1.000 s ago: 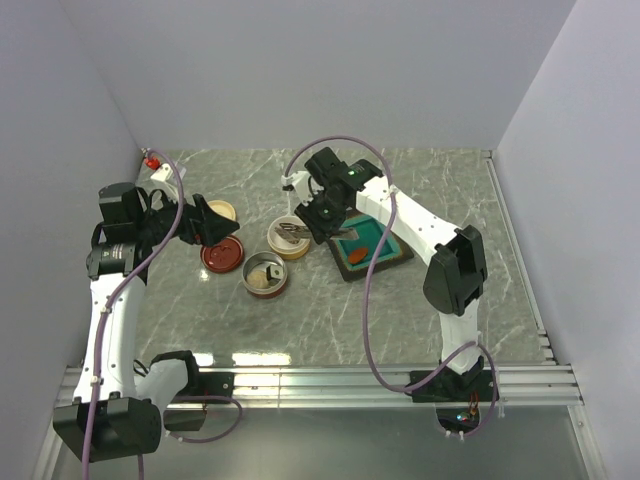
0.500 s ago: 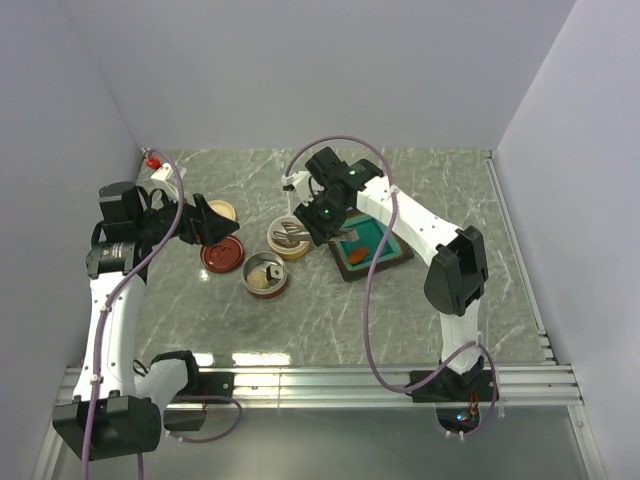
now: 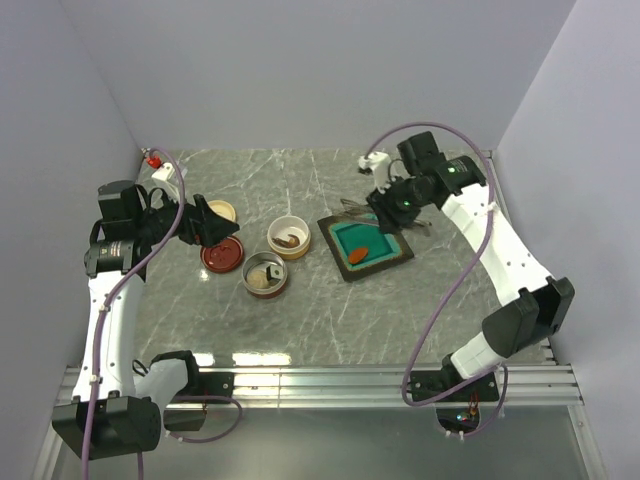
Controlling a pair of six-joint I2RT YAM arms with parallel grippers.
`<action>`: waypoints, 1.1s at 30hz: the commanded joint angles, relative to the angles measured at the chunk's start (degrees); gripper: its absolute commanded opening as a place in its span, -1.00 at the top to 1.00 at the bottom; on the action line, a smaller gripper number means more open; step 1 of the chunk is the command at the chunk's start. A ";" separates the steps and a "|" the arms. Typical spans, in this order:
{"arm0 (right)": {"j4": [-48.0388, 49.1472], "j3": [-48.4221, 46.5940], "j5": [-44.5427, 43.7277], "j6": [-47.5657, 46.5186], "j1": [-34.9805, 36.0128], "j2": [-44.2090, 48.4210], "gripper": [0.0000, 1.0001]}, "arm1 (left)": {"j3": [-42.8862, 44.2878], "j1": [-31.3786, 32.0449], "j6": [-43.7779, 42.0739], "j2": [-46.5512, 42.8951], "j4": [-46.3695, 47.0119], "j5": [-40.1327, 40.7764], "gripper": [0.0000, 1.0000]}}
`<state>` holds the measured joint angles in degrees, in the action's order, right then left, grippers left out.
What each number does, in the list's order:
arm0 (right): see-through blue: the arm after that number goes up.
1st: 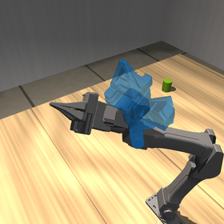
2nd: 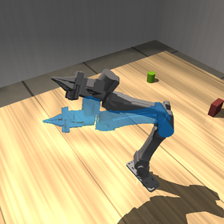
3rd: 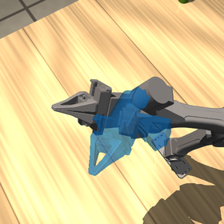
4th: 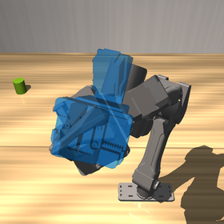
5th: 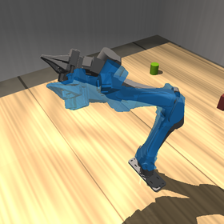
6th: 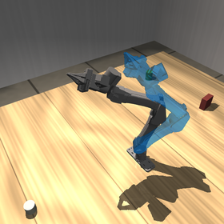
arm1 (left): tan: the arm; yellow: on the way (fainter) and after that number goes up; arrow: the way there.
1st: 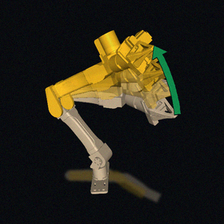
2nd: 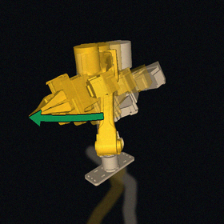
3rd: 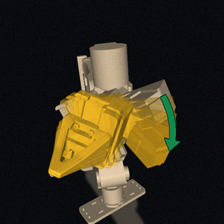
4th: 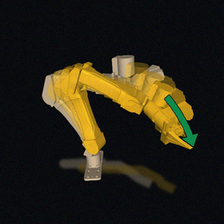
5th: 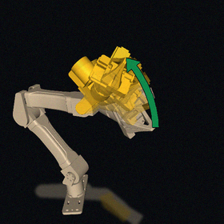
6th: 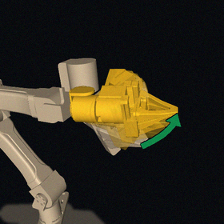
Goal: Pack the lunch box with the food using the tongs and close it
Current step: Place the food into the lunch box, then pick up the food using the clamp
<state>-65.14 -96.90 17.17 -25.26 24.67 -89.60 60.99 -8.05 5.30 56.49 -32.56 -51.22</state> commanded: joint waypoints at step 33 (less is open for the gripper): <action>3.53 19.73 -10.75 -26.16 -1.64 5.05 -0.08 | 1.76 -0.12 1.03 0.20 1.97 -2.39 -0.97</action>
<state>-63.48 -78.11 8.01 -49.82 21.63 -84.73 61.08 -8.05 5.65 56.60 -32.38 -51.81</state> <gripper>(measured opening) 0.537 0.986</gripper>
